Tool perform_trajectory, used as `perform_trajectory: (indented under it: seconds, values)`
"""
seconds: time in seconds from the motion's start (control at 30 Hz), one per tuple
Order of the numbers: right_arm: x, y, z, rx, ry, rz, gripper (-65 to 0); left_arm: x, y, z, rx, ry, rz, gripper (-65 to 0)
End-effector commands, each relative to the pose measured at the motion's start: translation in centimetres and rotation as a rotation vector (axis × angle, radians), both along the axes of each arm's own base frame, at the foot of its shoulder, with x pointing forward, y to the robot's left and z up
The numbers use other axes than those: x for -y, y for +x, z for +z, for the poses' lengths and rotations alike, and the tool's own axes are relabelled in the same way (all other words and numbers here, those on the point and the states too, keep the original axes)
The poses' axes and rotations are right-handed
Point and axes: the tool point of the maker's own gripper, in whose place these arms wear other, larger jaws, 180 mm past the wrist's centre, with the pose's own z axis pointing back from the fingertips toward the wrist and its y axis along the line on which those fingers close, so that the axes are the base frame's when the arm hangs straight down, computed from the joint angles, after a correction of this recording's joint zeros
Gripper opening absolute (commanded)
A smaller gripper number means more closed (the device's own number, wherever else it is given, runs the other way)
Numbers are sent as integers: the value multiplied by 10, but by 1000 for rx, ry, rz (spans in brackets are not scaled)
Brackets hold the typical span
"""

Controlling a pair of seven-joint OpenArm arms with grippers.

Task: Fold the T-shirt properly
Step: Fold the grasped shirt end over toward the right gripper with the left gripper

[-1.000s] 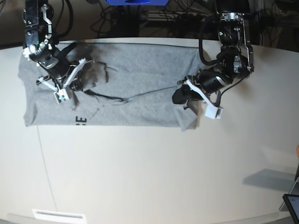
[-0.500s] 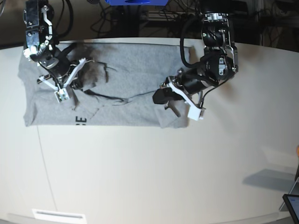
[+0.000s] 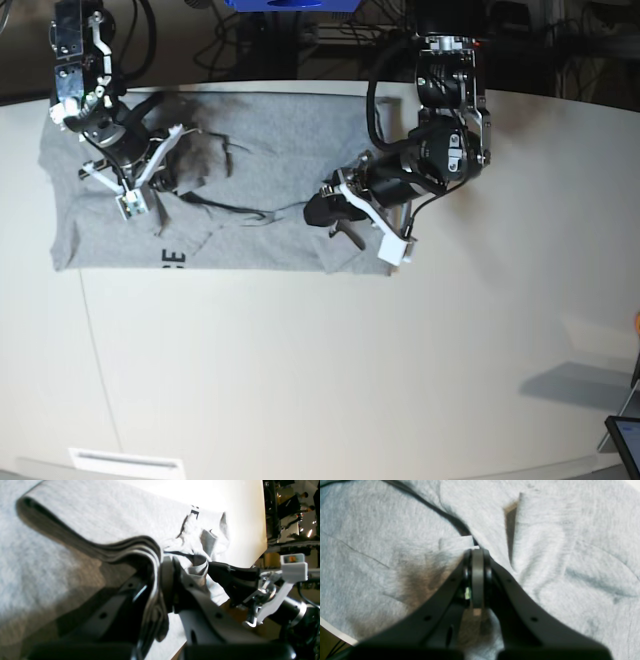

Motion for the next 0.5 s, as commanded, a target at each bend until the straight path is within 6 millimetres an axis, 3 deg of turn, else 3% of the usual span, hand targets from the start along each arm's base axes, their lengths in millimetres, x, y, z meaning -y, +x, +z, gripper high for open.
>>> perform_trajectory:
  seconds: [0.0, 0.27, 0.47]
  values:
    - [1, 6, 8, 38, 2, 4, -650, 11, 7, 14, 41, -38, -21, -650]
    - [2, 5, 8, 37, 1, 1, -650, 28, 11, 23, 70, -39, -84, -650]
    - [2, 7, 9, 42, 1, 1, -650, 35, 13, 13, 34, -45, -106, -650]
